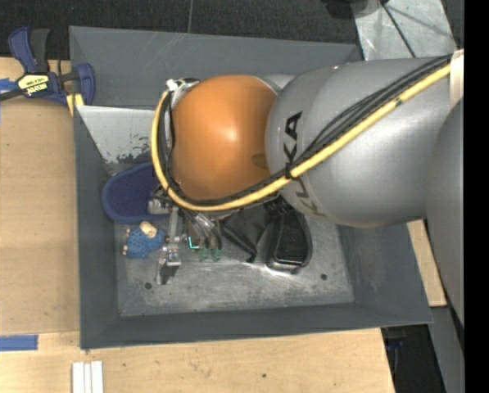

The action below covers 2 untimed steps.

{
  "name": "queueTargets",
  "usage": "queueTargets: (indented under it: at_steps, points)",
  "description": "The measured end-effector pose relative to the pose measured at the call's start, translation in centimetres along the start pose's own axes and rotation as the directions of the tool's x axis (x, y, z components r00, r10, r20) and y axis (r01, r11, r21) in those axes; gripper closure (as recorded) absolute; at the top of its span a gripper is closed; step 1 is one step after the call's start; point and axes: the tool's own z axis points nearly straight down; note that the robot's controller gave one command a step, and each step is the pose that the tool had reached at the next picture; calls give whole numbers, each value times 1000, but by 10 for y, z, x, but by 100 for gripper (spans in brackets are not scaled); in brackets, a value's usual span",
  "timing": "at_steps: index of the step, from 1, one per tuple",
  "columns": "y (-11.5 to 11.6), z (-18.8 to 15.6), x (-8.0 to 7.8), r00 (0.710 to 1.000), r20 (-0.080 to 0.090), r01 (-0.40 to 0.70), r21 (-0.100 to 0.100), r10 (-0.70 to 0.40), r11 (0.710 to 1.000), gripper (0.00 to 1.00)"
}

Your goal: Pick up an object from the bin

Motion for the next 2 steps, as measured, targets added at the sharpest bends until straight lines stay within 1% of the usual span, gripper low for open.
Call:
queueTargets:
  at_steps: [1,2]
  points:
    - [12,129,-58,977,11,-212,-8,212,977,0]
    - [-3,137,-50,870,16,-493,-28,493,870,0]
